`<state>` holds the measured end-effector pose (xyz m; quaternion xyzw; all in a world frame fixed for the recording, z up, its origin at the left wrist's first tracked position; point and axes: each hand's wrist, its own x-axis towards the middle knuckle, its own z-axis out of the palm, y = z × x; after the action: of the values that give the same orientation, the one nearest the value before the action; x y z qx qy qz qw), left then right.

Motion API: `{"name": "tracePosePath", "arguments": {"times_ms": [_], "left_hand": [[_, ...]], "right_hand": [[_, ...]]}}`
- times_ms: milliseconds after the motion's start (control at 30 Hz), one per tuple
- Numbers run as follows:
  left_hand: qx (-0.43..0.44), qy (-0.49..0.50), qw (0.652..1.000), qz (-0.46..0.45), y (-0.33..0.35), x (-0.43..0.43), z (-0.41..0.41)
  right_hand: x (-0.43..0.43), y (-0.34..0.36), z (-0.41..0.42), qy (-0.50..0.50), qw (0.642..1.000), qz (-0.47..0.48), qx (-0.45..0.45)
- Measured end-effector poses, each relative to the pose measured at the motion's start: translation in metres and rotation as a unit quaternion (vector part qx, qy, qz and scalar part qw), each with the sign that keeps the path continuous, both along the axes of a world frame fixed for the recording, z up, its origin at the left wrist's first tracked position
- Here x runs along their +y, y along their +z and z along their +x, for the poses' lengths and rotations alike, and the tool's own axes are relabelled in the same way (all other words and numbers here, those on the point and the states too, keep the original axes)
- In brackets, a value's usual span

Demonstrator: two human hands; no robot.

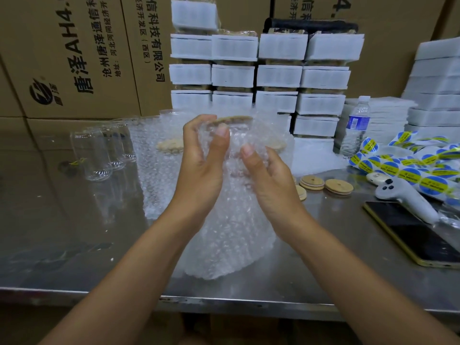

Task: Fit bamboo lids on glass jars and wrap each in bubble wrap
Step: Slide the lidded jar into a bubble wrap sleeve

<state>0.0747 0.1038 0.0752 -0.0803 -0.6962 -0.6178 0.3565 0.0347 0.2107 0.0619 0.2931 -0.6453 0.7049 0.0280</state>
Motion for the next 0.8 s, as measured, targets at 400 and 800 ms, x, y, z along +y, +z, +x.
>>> {"name": "tracePosePath", "arguments": {"times_ms": [400,800], "left_hand": [[0.025,0.054,0.998,-0.007,-0.001,0.002,-0.005],[0.006,0.016,0.999,-0.028,-0.011,-0.002,-0.008]], "right_hand": [[-0.005,-0.001,-0.001,-0.025,0.999,0.022,0.024],[-0.004,-0.017,-0.004,-0.010,0.999,-0.006,0.052]]}}
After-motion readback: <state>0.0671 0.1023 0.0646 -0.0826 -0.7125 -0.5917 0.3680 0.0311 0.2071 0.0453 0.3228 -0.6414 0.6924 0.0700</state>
